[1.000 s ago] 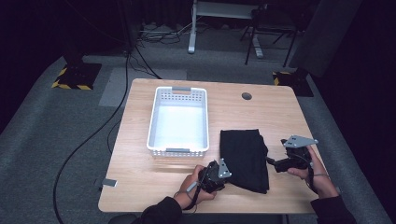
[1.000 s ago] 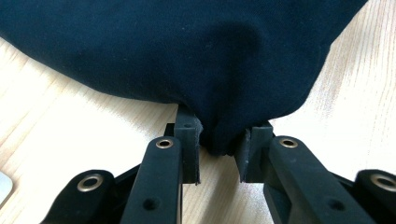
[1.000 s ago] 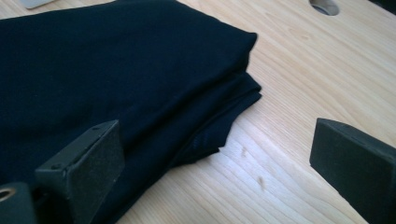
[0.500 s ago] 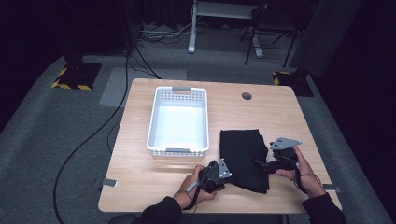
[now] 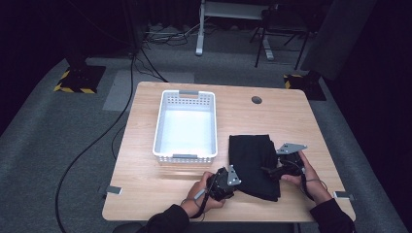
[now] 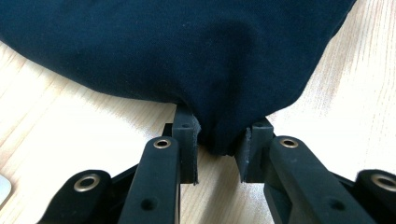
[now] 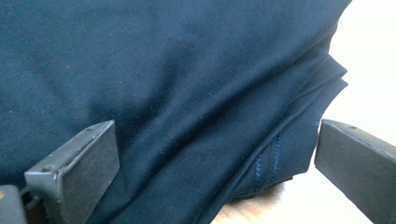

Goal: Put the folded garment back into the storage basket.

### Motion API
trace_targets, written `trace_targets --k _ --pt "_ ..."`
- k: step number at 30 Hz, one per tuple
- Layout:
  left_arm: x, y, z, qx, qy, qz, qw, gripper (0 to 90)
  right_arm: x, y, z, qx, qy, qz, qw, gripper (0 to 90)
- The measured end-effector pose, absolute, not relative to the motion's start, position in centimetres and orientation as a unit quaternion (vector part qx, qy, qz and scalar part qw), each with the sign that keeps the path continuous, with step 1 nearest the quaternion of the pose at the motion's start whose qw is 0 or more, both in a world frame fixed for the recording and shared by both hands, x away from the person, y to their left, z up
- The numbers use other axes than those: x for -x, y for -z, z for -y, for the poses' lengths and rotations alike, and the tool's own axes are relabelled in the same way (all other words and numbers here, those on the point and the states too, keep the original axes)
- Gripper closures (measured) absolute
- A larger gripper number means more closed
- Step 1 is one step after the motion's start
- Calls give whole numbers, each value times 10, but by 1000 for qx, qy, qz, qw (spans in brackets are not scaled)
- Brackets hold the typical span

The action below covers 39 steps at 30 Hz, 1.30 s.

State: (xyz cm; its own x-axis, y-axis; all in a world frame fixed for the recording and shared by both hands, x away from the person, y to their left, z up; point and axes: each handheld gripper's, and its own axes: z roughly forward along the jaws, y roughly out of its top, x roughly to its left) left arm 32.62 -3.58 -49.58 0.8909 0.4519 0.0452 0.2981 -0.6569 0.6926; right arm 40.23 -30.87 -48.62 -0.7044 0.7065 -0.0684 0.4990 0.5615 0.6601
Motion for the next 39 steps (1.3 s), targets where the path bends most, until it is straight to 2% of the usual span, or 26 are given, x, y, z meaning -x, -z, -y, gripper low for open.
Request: trace_targets --k 4,7,11,15,18,24,29,39 --pt "-326 496 36 -904 -106 -207 358 727 -406 492 313 -362 -331 -860 141 5" --pt "-326 496 36 -905 -106 -206 357 726 -410 498 317 -382 -344 -851 106 5" --pt "-327 496 36 -905 -105 -206 358 725 -409 498 316 -376 -346 -853 107 21" --pt "-326 496 36 -904 -106 -207 359 724 -406 495 315 -357 -355 -858 96 200" --pt "-326 496 36 -905 -107 -206 357 724 -404 492 315 -339 -363 -864 79 379" --pt "-326 495 36 -905 -109 -204 356 727 -403 489 314 -318 -370 -870 69 559" --pt "-325 495 37 -906 -118 -200 354 728 -402 488 313 -313 -374 -870 73 635" --pt "-324 493 36 -903 -128 -200 358 743 -396 484 313 -311 -390 -862 89 662"
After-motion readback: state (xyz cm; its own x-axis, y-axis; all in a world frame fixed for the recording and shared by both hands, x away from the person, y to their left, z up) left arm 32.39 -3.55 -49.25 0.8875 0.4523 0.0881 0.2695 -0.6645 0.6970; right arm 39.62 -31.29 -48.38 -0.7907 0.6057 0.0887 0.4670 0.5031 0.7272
